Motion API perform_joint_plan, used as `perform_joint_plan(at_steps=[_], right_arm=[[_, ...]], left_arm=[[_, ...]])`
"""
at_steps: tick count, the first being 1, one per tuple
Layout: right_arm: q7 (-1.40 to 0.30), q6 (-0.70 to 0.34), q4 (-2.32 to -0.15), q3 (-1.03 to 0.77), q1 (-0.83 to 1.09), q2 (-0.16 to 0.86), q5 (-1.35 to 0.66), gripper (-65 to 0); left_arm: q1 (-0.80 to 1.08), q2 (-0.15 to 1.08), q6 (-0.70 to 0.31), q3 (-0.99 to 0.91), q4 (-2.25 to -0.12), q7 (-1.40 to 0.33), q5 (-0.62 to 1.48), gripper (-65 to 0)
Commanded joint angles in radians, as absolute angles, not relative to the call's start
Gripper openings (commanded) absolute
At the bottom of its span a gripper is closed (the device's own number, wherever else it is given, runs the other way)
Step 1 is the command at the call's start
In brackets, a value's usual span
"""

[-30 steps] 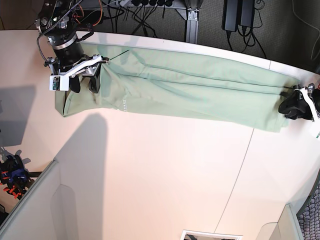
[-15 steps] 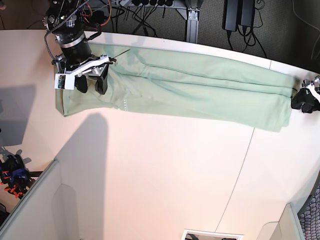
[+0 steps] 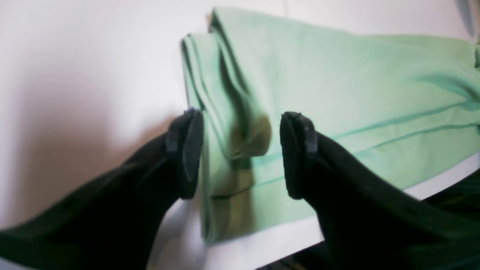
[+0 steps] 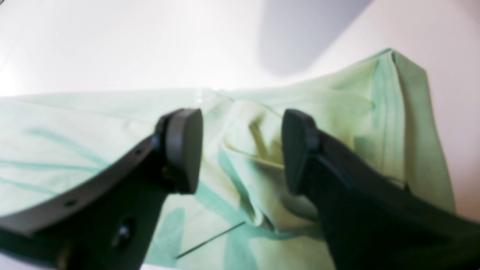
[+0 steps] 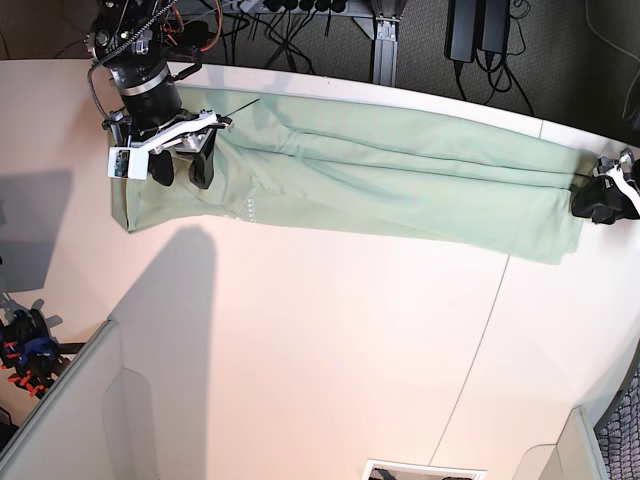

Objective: Fold the T-shirt properly
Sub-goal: 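Hold the strip ends with both grippers and adjust the grip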

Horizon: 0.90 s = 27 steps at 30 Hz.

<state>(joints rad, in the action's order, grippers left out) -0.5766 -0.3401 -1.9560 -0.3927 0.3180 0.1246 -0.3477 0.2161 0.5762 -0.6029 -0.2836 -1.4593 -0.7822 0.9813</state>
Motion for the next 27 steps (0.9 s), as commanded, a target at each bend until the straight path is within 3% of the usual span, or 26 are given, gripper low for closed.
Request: perform_joint_plan(at_steps=[1, 8, 19, 27], right_arm=[[-0.55, -0.339, -1.973, -0.398, 0.311, 0.132, -0.359, -31.2], [-0.55, -0.339, -1.973, -0.398, 0.311, 0.132, -0.359, -31.2], [-0.551, -0.339, -1.973, -0.398, 0.312, 0.132, -0.36, -31.2], [-0.555, -0.339, -1.973, -0.398, 0.314, 0.132, -0.36, -31.2]], left_arm=[[0.205, 0.598, -0.631, -0.294, -1.472, -0.769, 1.019, -28.9], [0.2, 0.57, -0.646, -0.294, -1.471, -0.751, 0.971, -28.9], [0.2, 0.543, -0.54, -0.294, -1.467, -0.67, 0.78, -28.9], [0.219, 0.532, -0.536, -0.294, -1.467, -0.658, 0.738, -28.9]])
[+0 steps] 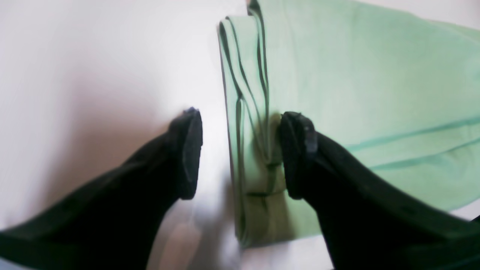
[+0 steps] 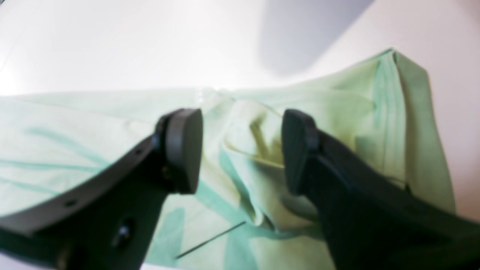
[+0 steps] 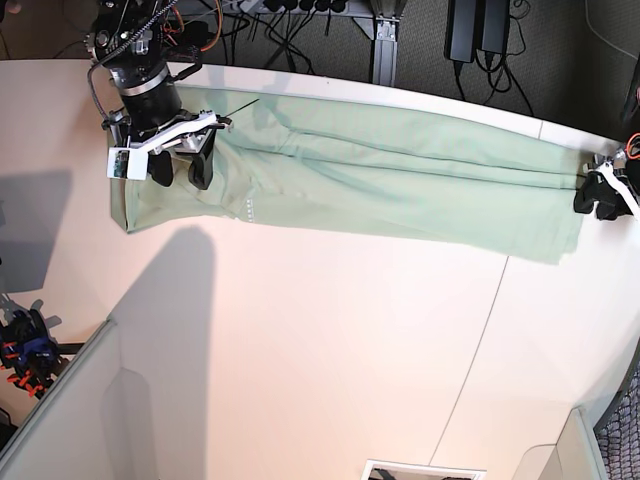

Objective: Fold the T-shirt properly
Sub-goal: 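Hold the strip ends with both grippers and adjust the grip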

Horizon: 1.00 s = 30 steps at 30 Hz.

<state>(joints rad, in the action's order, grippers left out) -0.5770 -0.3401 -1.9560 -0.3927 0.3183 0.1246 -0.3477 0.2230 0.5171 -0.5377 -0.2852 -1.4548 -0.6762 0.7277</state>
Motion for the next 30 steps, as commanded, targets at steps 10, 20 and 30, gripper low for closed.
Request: perform_joint_plan(at_steps=[10, 20, 30], right_arm=[[-0.555, -0.338, -1.973, -0.398, 0.314, 0.131, -0.36, -31.2], [-0.554, -0.338, -1.973, -0.398, 0.313, 0.13, -0.36, -31.2], [-0.554, -0.338, -1.973, -0.398, 0.311, 0.13, -0.367, -31.2]], left_arm=[[0.233, 0.505, -0.533, -0.21, -1.467, -0.63, 0.719, -28.9], [0.233, 0.463, -0.52, -0.186, -1.467, -0.584, 0.714, -29.2], [0.233, 0.458, -0.519, -0.111, -1.467, -0.409, 0.587, -65.0]])
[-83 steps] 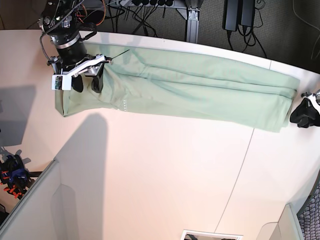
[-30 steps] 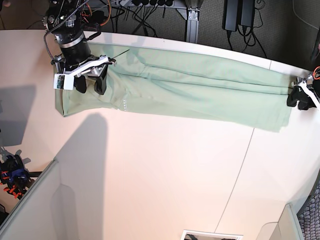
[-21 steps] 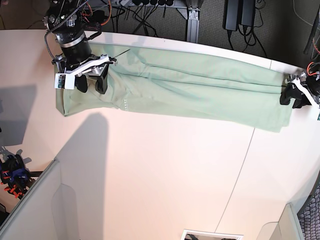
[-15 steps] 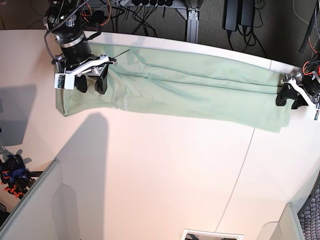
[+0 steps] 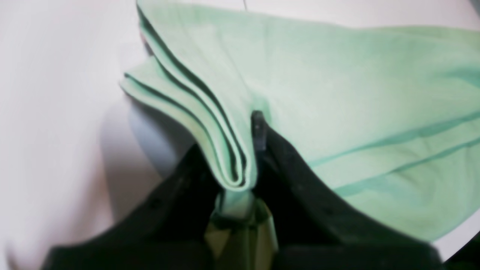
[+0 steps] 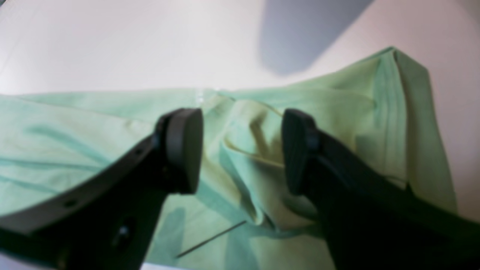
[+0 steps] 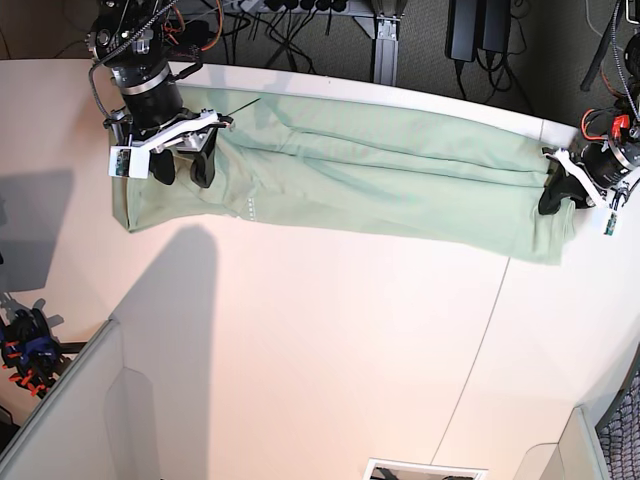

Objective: Fold the T-shirt properly
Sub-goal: 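Hold the strip ends with both grippers and adjust the grip, then fold the strip end held by the left gripper toward the right gripper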

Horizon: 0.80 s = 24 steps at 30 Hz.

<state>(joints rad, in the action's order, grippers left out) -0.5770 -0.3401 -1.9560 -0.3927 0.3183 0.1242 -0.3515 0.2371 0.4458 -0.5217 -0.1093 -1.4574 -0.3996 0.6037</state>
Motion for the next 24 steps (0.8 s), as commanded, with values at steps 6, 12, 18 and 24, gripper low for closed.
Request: perform_joint_plan(at_steps=[6, 12, 18, 24], right_arm=[[-0.547, -0.338, -1.973, -0.405, 0.31, 0.13, -0.367, -31.2], [-0.543, -0.338, -1.973, -0.463, 0.311, 0.13, -0.407, -31.2], [-0.543, -0.339, -1.975, -0.561, 0.311, 0.13, -0.474, -31.2], [-0.543, -0.34, -1.975, -0.591, 0.31, 0.13, -0.507, -31.2]], left_arm=[[0.189, 0.458, -0.519, -0.12, -1.467, -0.36, 0.539, -65.0], [0.076, 0.461, -0.495, -0.12, -1.424, -0.316, 0.429, -65.0], [-0.102, 0.515, -0.49, -0.115, -1.198, -0.253, 0.402, -65.0], [-0.227, 0.608, -0.487, -0.112, -1.136, -0.233, 0.371, -65.0]])
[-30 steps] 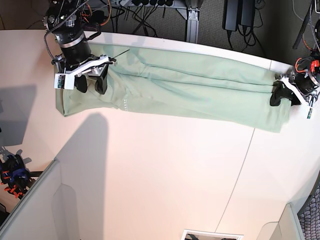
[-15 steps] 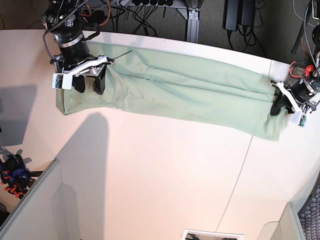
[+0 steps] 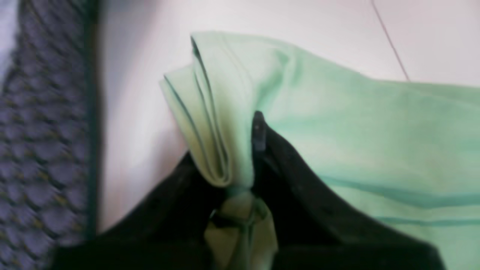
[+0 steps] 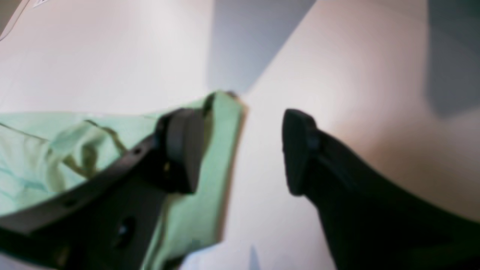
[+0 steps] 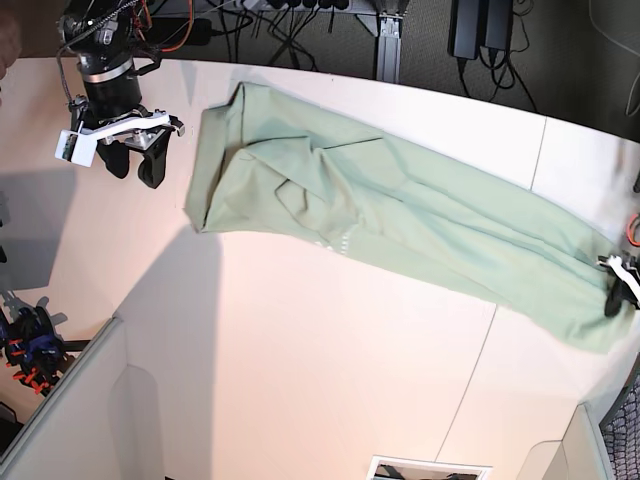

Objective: Fold the T-shirt properly
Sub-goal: 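Fold the strip end held by the left gripper toward the right gripper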

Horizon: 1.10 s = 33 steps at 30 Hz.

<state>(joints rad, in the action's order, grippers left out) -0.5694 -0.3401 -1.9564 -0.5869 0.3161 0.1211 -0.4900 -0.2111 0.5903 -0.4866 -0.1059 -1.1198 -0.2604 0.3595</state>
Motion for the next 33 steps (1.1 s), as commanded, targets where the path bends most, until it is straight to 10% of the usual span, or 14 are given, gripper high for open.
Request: perform_joint_plan(at_steps=[1, 24, 29, 33], right_arm=[[-0.543, -0.34, -1.975, -0.59, 0.31, 0.13, -0.511, -31.2], [-0.544, -0.34, -1.975, -0.59, 0.308, 0.13, -0.516, -31.2], [-0.552, -0.34, -1.974, -0.59, 0.309, 0.129, -0.545, -31.1], [-0.559, -0.34, -1.97, -0.588, 0.311, 0.094, -0.542, -31.1]], left_arm=[[-0.231, 0.617, -0.487, -0.104, -1.143, -0.243, 0.383, -65.0], [-0.061, 0.403, -0.513, 0.249, -1.543, -0.347, 0.293, -65.0], [-0.056, 0.416, -0.6, 0.249, -1.543, -0.356, 0.334, -27.4], [-0.029, 0.413, -0.612, 0.249, -1.544, -0.356, 0.432, -26.6]])
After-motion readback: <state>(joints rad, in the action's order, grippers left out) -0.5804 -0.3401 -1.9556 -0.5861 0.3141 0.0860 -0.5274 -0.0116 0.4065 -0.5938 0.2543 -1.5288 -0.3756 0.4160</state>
